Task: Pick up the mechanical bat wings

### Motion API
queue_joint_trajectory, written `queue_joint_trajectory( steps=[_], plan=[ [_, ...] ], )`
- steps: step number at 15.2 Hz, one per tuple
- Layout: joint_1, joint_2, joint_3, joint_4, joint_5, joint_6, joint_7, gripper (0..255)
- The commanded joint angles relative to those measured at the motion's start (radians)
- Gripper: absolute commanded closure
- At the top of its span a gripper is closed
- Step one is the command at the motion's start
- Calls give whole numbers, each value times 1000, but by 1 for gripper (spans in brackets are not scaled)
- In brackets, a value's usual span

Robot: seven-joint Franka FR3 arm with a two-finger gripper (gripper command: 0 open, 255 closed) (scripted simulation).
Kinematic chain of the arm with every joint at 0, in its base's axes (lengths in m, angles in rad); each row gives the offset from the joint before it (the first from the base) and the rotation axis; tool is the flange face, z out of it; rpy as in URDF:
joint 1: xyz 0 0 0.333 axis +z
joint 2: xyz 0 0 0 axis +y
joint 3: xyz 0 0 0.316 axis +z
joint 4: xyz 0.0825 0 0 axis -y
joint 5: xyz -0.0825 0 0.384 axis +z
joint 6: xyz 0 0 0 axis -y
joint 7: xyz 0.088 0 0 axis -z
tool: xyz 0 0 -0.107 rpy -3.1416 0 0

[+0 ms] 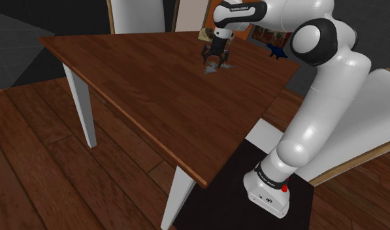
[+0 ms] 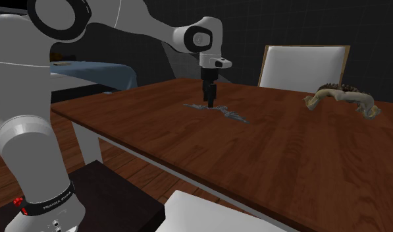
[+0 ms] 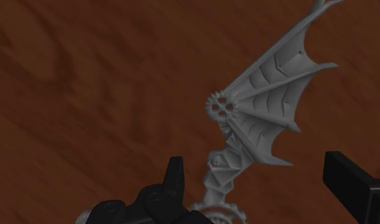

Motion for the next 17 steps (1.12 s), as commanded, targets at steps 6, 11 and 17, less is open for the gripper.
queue_joint_trajectory(
  steps=[6, 11, 17],
  plan=[
    [1, 1, 1, -22, 1, 24, 0, 255],
    [1, 1, 1, -23, 0, 24, 1, 255],
    [0, -5, -1, 38, -2, -43, 2, 255]
  ],
)
